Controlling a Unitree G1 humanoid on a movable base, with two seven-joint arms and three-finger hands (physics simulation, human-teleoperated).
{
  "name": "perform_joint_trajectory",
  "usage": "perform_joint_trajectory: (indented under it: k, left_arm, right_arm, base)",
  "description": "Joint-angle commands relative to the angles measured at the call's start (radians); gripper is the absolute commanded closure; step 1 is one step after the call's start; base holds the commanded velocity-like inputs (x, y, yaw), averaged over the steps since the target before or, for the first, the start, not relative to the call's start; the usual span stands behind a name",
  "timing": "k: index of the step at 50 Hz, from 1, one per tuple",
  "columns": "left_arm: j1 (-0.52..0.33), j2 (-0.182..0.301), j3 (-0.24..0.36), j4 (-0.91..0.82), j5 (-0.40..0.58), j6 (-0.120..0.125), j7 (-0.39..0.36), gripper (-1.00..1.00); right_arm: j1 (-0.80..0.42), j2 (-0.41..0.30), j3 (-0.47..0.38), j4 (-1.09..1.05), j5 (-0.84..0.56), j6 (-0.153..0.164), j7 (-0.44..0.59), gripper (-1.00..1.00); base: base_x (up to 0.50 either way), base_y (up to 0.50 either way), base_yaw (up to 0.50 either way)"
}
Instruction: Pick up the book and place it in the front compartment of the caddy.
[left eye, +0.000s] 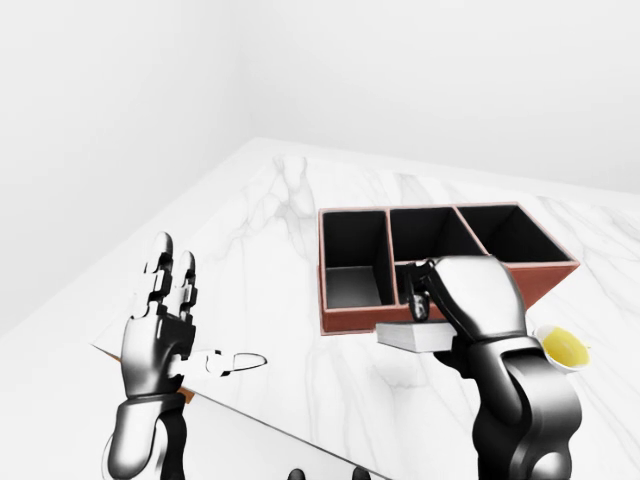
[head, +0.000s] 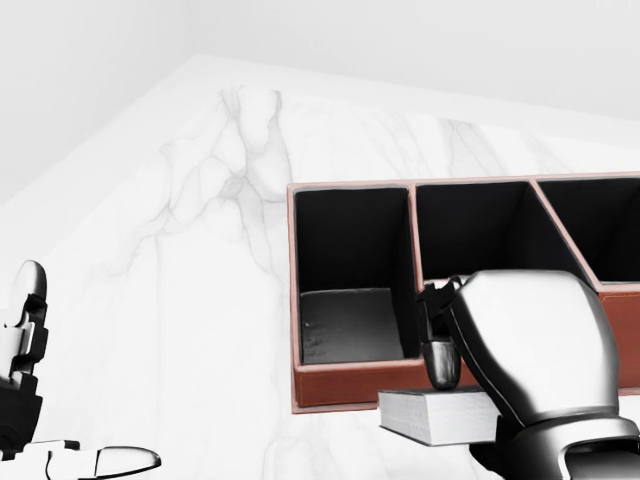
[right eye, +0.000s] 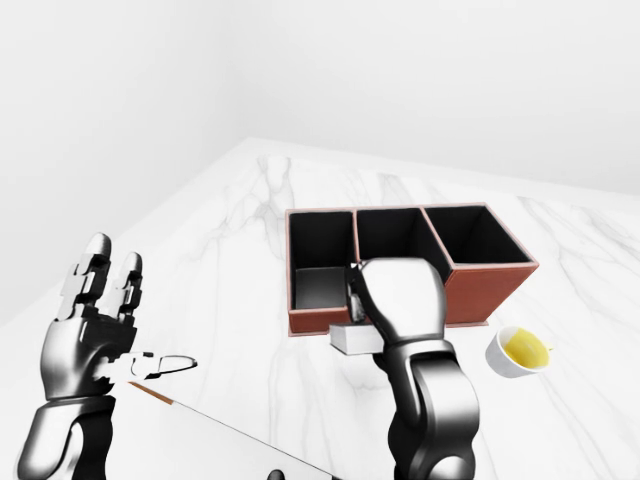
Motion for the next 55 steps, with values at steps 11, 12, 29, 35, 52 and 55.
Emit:
perform_joint_trajectory:
  k: [11,12,29,35,52,55]
  left_arm:
    - [-0.02,-0.002,-0.008,0.052,0.01,0.0,0.015,-1.0]
    - [-0.02,-0.002,-0.008,0.052,0.009,0.0,0.015,-1.0]
    - [-0.02,-0.002,-0.008,0.052,0.009,0.0,0.015,-1.0]
    - [-0.016,-0.006,-0.025,0.054,0.025,0.0,0.021,-1.0]
    - [-0.013,-0.004,-0.014,0.039,0.015,0.0,0.017,-1.0]
    - [-0.015,-0.004,-0.013,0.043,0.015,0.0,0.016,-1.0]
  right_arm:
    - [-0.052,0.026,-0.006,-0.09,-0.011,0.0,0.0,1.0]
    - [-0.052,0.026,-0.006,-0.09,-0.011,0.0,0.0,1.0]
    - [-0.052,0.027,-0.007,-0.09,-0.011,0.0,0.0,1.0]
    - [-0.082,0.011,-0.013,-0.076,-0.032,0.0,0.0,1.0]
    - [-0.379,-0.044,-0.084,0.032,-0.086,0.0,0.0,1.0]
    - [-0.411,-0.054,-0.083,0.057,-0.088,0.0,0.0,1.0]
  base:
    - [0.0,0.0,0.0]
    - [0.0,0.0,0.0]
    - [0.0,0.0,0.0]
    - [0.0,0.0,0.0]
    - [0.0,0.0,0.0]
    - [0.0,0.0,0.0]
